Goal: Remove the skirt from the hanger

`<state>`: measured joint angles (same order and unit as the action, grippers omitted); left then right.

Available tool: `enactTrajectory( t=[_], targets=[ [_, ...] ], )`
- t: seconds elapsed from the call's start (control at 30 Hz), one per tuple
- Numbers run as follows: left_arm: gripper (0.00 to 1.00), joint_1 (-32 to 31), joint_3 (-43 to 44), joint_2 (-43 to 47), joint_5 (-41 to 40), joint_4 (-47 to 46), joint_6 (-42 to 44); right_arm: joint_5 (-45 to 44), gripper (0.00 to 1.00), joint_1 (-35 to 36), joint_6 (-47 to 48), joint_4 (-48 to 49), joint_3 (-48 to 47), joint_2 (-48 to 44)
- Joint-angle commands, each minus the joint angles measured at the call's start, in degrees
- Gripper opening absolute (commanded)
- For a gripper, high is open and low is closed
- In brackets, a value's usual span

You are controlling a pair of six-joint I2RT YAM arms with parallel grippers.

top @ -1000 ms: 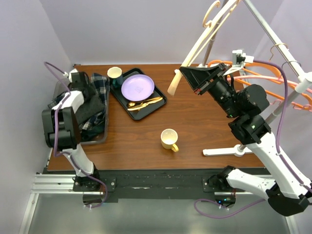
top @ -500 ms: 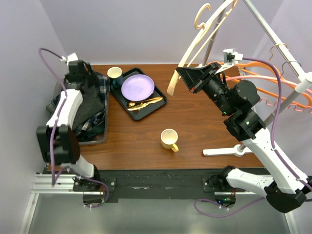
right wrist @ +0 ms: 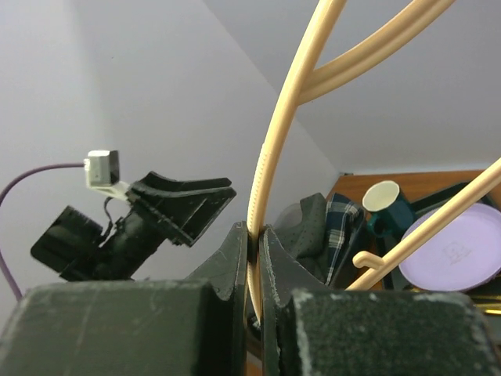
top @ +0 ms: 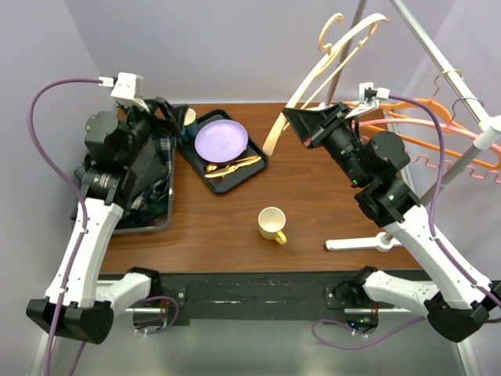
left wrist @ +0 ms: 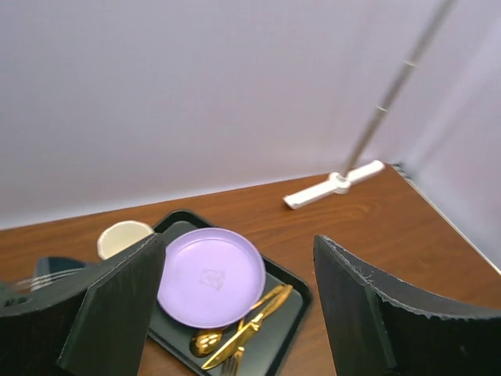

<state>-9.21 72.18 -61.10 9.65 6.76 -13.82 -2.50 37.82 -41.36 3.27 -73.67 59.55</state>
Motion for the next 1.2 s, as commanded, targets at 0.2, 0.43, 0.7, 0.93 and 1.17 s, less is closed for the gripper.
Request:
enactTrajectory(
  t=[0.2, 0.43, 0.7, 0.93, 1.17],
  targets=[
    [0.80, -9.67, -2.22, 4.49, 18.99, -5.09, 5.12, -6.53, 0.00, 0.15, -7.15, 8.42, 3.36, 0.65],
    [0.80, -15.56, -6.96, 5.38, 26.48, -17.66, 0.02, -14.02, 0.00, 0.15, -6.80, 9.12, 1.51, 2.59],
    [0.82, -26.28, 0.40, -4.26, 17.96, -14.51, 7.92, -14.81, 0.00, 0.15, -7.50, 9.04, -0.07, 3.12],
    [0.85, -33.59, 8.23, -12.81, 2.58, -12.48, 16.46, -14.81, 0.00, 0.23, -8.91, 9.83, 0.54, 2.50],
    [0.66, -35.17, 9.03, -17.29, 3.88, -15.64, 17.08, -15.25, 0.00, 0.23, -9.44, 10.53, 1.42, 1.45]
  ],
)
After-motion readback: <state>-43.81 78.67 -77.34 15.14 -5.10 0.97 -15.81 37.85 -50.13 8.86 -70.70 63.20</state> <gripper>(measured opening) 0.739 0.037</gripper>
